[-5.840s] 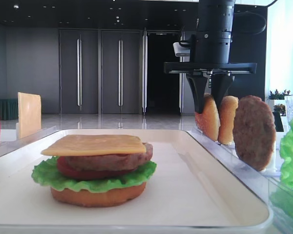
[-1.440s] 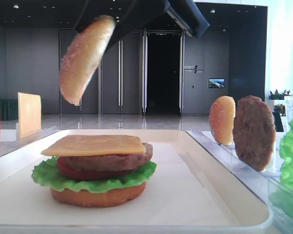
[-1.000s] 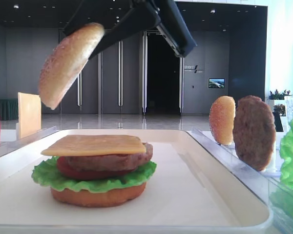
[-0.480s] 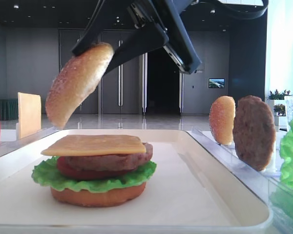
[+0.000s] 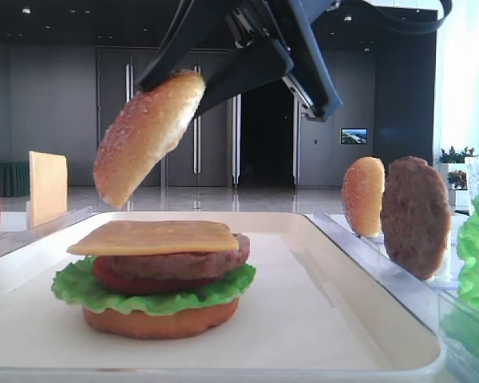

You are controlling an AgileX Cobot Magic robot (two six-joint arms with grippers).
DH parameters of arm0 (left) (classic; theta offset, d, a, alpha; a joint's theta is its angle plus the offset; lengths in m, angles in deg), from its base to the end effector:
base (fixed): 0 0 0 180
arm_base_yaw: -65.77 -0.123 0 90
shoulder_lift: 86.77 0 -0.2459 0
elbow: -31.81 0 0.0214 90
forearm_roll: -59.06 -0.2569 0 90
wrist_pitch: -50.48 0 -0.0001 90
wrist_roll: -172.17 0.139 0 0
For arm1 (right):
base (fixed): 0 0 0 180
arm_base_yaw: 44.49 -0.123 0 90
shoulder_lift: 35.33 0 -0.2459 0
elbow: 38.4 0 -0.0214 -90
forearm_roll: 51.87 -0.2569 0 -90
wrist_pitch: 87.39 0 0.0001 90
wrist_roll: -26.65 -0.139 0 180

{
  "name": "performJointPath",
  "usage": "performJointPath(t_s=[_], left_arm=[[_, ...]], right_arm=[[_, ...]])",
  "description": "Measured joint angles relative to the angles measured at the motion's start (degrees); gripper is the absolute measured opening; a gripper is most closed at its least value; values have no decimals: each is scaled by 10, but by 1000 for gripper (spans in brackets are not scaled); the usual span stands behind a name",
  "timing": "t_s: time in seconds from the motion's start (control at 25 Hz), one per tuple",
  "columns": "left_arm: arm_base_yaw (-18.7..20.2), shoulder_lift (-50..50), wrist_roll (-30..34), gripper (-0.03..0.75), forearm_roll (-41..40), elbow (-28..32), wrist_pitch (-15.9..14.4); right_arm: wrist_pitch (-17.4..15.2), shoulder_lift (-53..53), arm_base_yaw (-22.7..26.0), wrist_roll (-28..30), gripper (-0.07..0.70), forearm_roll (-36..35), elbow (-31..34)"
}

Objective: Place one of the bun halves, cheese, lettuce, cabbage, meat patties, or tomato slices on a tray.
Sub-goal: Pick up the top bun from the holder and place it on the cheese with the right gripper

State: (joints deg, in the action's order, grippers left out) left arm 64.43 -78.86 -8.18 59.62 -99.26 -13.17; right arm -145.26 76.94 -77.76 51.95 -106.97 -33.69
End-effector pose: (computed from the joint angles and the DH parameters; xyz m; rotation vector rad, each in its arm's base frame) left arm 0.0795 0.0006 0.2447 -0.0303 2.1027 -0.0014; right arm 0.2539 0.2821 0.1595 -0.7305 2.7569 1.2602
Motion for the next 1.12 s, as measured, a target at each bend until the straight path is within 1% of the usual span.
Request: performJointPath(t_s=[0.88, 1.12], left_arm=[[0, 0, 0, 140, 0, 0, 0], [0, 0, 0, 140, 0, 0, 0]], right_arm=[[5, 0, 0, 5, 192, -23, 0], [0, 29, 0, 15, 192, -34, 0]])
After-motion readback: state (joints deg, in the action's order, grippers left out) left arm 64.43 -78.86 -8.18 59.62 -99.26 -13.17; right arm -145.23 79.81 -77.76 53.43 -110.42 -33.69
